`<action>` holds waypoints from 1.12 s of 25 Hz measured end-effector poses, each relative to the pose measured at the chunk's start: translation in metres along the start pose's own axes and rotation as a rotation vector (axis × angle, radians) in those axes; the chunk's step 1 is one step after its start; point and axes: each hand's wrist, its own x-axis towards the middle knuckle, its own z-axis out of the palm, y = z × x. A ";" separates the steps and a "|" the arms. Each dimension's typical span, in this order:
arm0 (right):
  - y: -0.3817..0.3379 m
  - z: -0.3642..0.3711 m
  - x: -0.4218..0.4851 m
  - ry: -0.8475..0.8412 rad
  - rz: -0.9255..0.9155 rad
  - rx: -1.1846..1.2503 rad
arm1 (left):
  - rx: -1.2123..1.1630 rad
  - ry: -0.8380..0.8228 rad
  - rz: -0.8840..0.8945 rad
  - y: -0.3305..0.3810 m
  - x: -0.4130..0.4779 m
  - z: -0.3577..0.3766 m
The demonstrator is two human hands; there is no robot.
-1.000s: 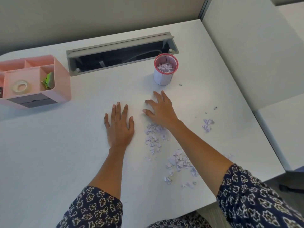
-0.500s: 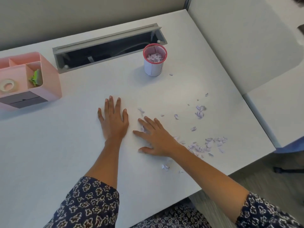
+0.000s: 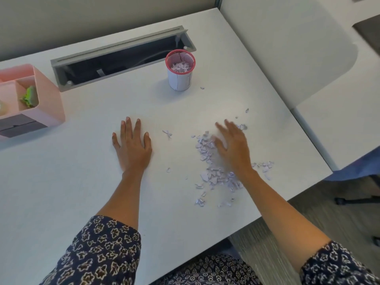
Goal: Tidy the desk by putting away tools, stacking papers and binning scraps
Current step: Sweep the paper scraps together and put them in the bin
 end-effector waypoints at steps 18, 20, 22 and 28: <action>-0.060 0.041 -0.063 -0.182 -0.135 -0.069 | -0.015 0.011 -0.008 0.000 0.000 0.001; -0.051 0.036 -0.069 -0.172 -0.178 -0.066 | -0.018 0.012 -0.006 0.000 0.000 0.002; -0.041 0.026 -0.068 -0.139 -0.236 -0.081 | -0.016 0.013 -0.006 0.000 0.000 0.002; -0.029 0.017 -0.048 -0.076 -0.244 -0.063 | -0.017 0.012 -0.009 0.000 0.000 0.002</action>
